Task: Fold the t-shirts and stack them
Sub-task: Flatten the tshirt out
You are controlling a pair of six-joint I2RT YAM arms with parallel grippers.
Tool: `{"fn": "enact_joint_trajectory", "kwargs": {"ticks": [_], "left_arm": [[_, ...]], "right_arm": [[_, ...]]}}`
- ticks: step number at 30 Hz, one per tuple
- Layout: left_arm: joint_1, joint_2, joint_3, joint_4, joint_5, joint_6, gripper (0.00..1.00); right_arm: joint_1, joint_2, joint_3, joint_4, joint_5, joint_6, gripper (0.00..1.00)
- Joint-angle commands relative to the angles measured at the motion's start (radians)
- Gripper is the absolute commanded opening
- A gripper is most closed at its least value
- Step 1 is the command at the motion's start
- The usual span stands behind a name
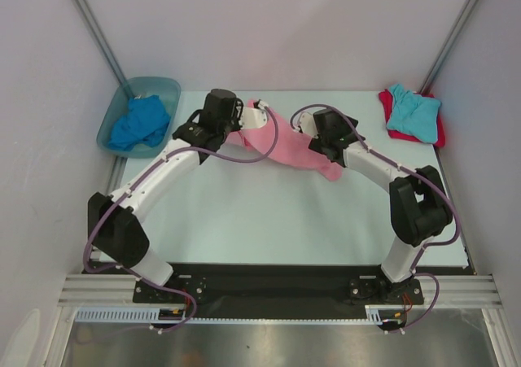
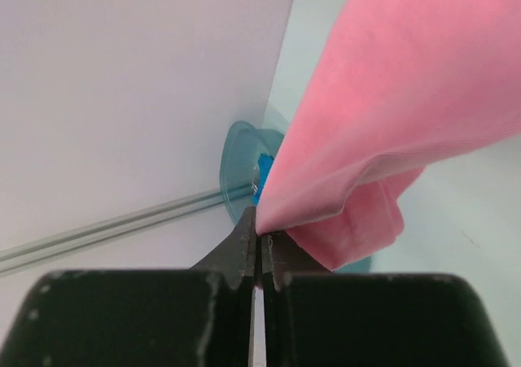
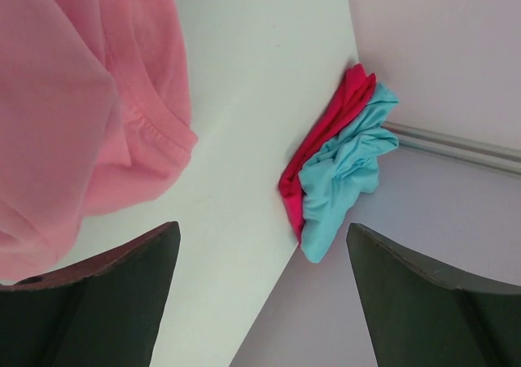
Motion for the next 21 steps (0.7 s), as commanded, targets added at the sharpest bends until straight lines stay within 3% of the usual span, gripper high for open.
{"fn": "enact_joint_trajectory", "kwargs": {"ticks": [1, 12, 21], "left_arm": [[0.016, -0.007, -0.049, -0.047, -0.068, 0.045, 0.02], [0.041, 0.092, 0.024, -0.052, -0.133, -0.017, 0.00], [0.059, 0.139, 0.126, -0.055, -0.154, -0.033, 0.00]], "right_arm": [[0.016, -0.072, -0.047, -0.034, -0.028, 0.052, 0.90], [0.122, -0.263, -0.242, -0.195, -0.214, 0.147, 0.89], [0.225, -0.267, -0.408, -0.103, -0.227, 0.193, 0.88]]}}
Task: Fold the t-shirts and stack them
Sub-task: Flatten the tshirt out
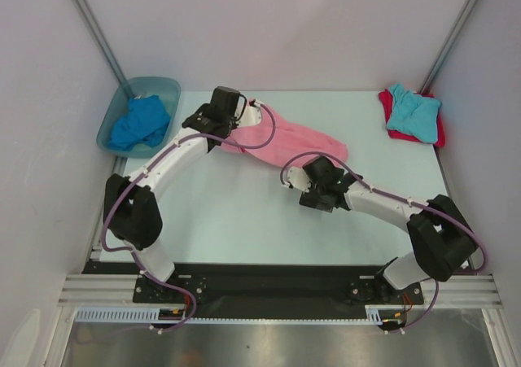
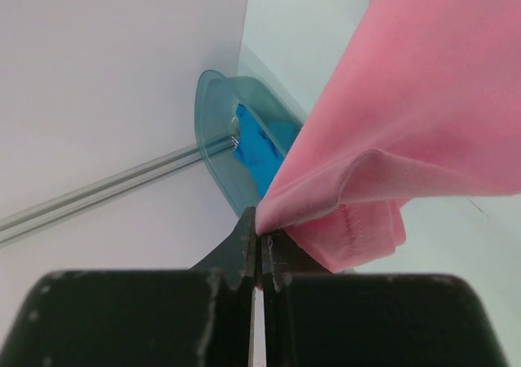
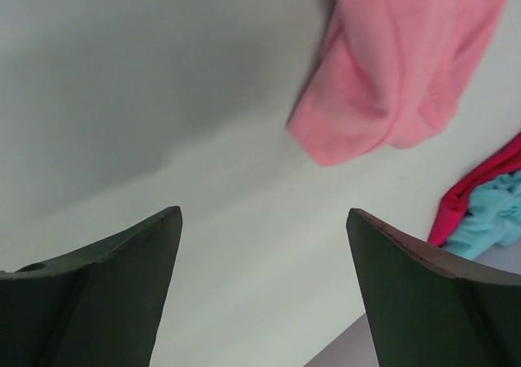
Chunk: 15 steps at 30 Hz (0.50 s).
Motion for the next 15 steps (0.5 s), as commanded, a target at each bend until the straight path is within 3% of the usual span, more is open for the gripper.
{"fn": "enact_joint_trajectory", "kwargs": {"ticks": [1, 15], "left_arm": [[0.006, -0.020, 0.069, 0.017, -0.041, -0.016, 0.00], [0.006, -0.060, 0.081, 0.019, -0.064, -0.005, 0.00]], "right_arm": [[0.007, 0.010, -0.028, 0.059, -0.014, 0.036, 0.88], [-0.008, 0.167, -0.057, 0.280, 0.026, 0.009, 0.88]]}}
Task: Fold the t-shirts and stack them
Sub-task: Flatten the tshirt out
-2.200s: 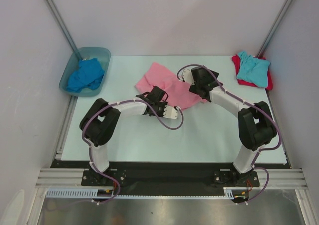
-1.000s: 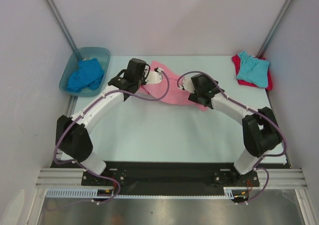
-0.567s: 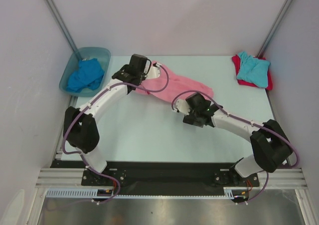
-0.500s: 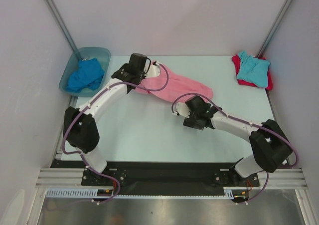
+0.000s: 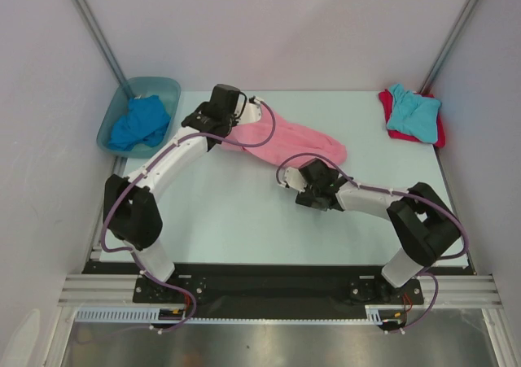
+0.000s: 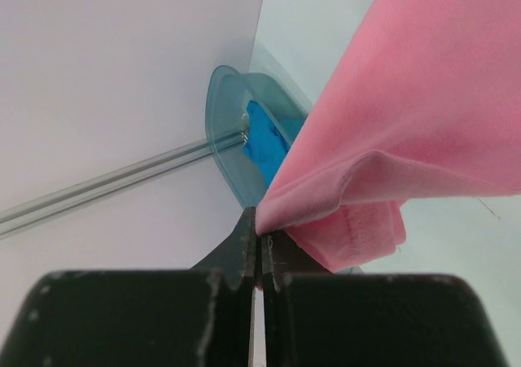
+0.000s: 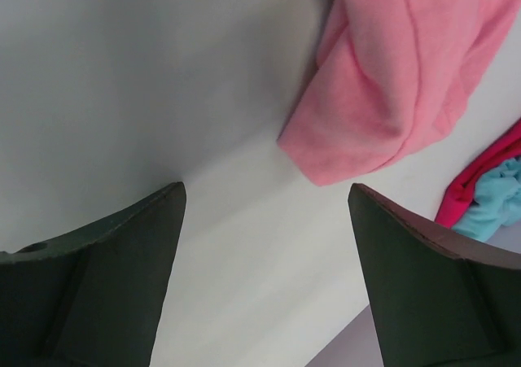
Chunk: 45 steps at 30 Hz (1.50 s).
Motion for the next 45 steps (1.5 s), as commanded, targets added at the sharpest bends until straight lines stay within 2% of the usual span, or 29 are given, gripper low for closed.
{"fn": "enact_joint_trajectory", "kwargs": {"ticks": [1, 8, 11, 12, 14, 17, 18, 24, 30, 37, 45], "left_arm": [[0.006, -0.062, 0.051, 0.017, -0.043, 0.001, 0.00], [0.010, -0.082, 0.037, 0.018, -0.052, 0.020, 0.01], [0.016, -0.082, 0.040, 0.023, -0.050, 0.023, 0.01], [0.017, -0.080, 0.041, 0.024, -0.052, 0.024, 0.01], [0.023, -0.079, 0.041, 0.024, -0.047, 0.026, 0.01], [0.026, -0.074, 0.043, 0.028, -0.044, 0.026, 0.01], [0.028, -0.072, 0.044, 0.029, -0.044, 0.026, 0.01], [0.029, -0.056, 0.047, 0.032, -0.030, 0.023, 0.01], [0.037, -0.051, 0.020, 0.034, 0.017, 0.035, 0.02], [0.045, -0.063, 0.006, 0.035, 0.071, 0.050, 0.02], [0.052, -0.114, -0.017, 0.041, 0.121, 0.084, 0.04]], "right_arm": [[-0.011, 0.067, 0.003, 0.103, 0.012, 0.008, 0.88], [-0.022, 0.136, 0.011, 0.186, 0.055, -0.009, 0.83], [-0.020, 0.157, 0.015, 0.241, 0.090, -0.018, 0.74], [-0.020, 0.159, 0.015, 0.252, 0.101, -0.027, 0.64], [-0.022, 0.164, 0.017, 0.264, 0.124, -0.040, 0.56], [-0.025, 0.153, 0.018, 0.269, 0.146, -0.060, 0.21], [-0.028, 0.144, 0.018, 0.271, 0.150, -0.061, 0.00], [-0.033, 0.093, 0.017, 0.294, 0.196, -0.133, 0.00], [-0.092, 0.004, 0.009, 0.484, 0.255, -0.397, 0.00], [-0.263, -0.059, 0.116, 0.562, 0.221, -0.567, 0.00], [-0.460, -0.014, 0.208, 0.723, 0.219, -0.659, 0.00]]}}
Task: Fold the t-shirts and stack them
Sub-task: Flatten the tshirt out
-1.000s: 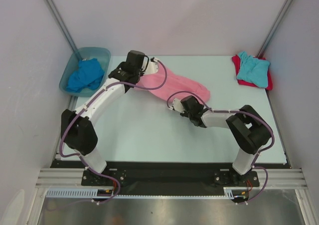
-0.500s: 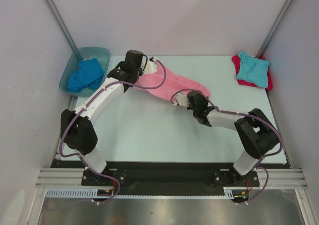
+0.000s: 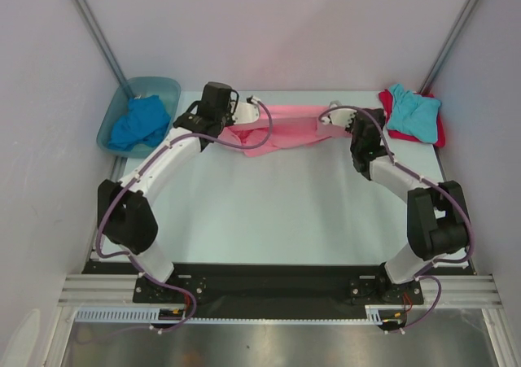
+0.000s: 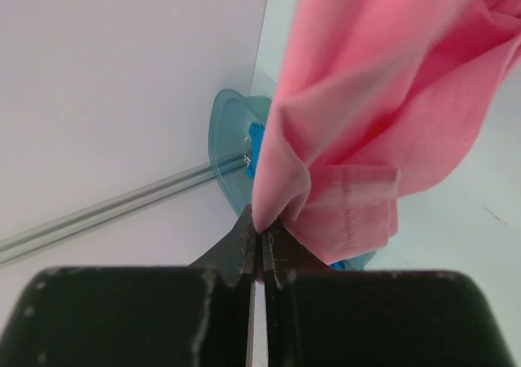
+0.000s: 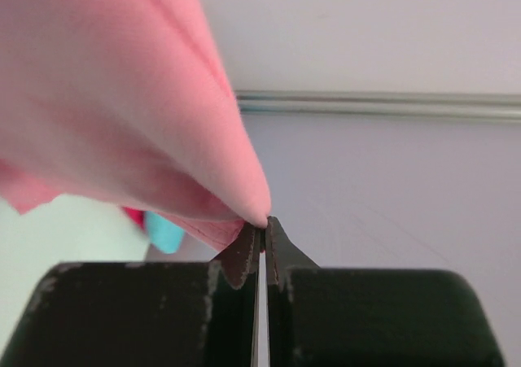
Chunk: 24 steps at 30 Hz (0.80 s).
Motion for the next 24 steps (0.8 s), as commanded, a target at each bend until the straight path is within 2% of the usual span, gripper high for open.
{"fn": "enact_joint_trajectory", "kwargs": {"ticks": [1, 9, 13, 16, 17, 19, 24], "left_arm": [[0.019, -0.085, -0.013, 0.031, 0.023, 0.053, 0.04], [0.022, -0.217, -0.109, 0.069, 0.128, 0.174, 0.03], [0.033, -0.326, -0.160, 0.124, 0.192, 0.227, 0.02], [0.043, -0.341, -0.200, 0.366, 0.116, 0.257, 0.00], [0.047, -0.328, -0.195, 0.512, 0.088, 0.274, 0.01], [0.063, -0.311, -0.177, 0.672, 0.030, 0.296, 0.00], [0.077, -0.260, -0.080, 0.876, -0.056, 0.285, 0.00]], "right_arm": [[-0.072, 0.011, 0.069, 0.154, 0.029, -0.074, 0.00], [-0.105, -0.042, 0.090, 0.114, -0.009, -0.066, 0.00], [-0.117, -0.044, 0.100, 0.181, -0.001, -0.083, 0.00], [-0.137, -0.013, 0.126, 0.311, 0.028, -0.097, 0.00], [-0.147, 0.002, 0.147, 0.336, 0.034, -0.098, 0.00], [-0.158, 0.011, 0.164, 0.420, 0.037, -0.095, 0.00], [-0.180, 0.027, 0.253, 0.511, 0.055, -0.055, 0.00]]}}
